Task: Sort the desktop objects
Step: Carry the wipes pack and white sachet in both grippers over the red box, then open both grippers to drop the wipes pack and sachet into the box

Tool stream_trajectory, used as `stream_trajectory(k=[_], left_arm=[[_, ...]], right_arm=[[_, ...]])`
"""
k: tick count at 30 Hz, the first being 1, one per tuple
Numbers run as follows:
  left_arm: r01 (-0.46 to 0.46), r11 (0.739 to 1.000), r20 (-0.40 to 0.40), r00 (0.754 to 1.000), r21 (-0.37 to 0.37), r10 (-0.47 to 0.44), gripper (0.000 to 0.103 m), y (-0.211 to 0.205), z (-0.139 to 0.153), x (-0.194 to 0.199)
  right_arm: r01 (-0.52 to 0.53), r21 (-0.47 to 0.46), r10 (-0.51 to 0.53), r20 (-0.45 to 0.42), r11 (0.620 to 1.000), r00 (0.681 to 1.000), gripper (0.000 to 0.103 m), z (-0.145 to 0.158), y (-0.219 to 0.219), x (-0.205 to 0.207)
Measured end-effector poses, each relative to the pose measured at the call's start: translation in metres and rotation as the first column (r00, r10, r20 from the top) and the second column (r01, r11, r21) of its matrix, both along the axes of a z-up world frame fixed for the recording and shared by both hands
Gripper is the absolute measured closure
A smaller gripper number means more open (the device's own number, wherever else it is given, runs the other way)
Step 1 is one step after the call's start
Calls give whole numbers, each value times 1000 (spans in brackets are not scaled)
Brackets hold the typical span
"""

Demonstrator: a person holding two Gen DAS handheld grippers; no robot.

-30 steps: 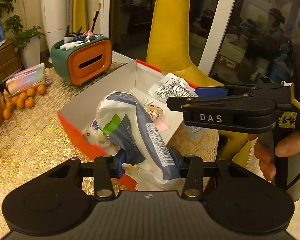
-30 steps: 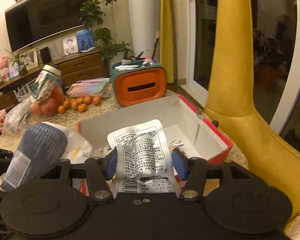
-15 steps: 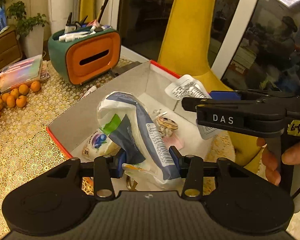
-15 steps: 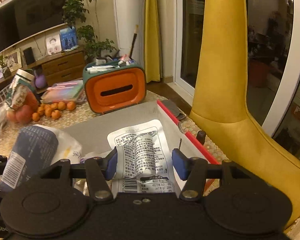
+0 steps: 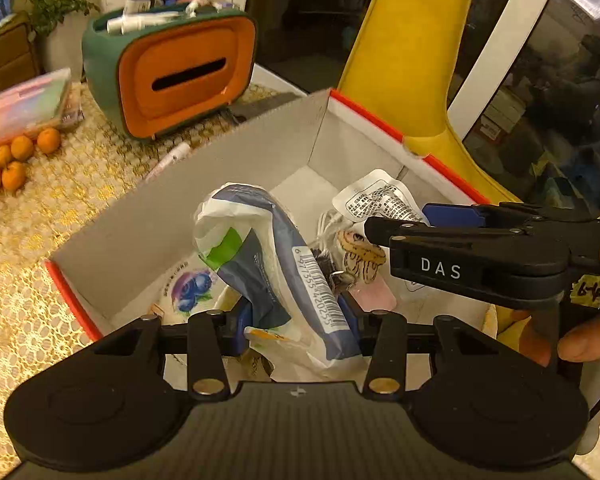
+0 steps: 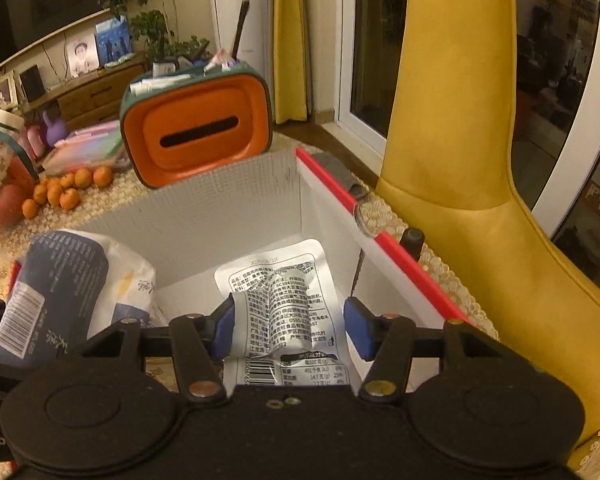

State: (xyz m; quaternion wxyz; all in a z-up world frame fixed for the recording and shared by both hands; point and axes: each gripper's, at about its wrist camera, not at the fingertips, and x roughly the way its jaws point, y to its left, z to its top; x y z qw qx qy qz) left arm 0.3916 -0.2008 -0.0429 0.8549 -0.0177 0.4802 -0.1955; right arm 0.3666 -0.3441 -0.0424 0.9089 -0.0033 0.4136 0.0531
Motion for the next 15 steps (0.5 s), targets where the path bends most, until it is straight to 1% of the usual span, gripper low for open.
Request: stream_trajectory(k=[7,15], left_arm=[[-8,1000,-27,1000,-9,8,60,2,-16,8],[4,1000,-39,999,-3,-4,59,2,-24,13]], right_arm=[[-10,-14,10,-36,1000,999,47,-13,3,7],[-31,-24,30,-61,999,998,47,-22,8,9]])
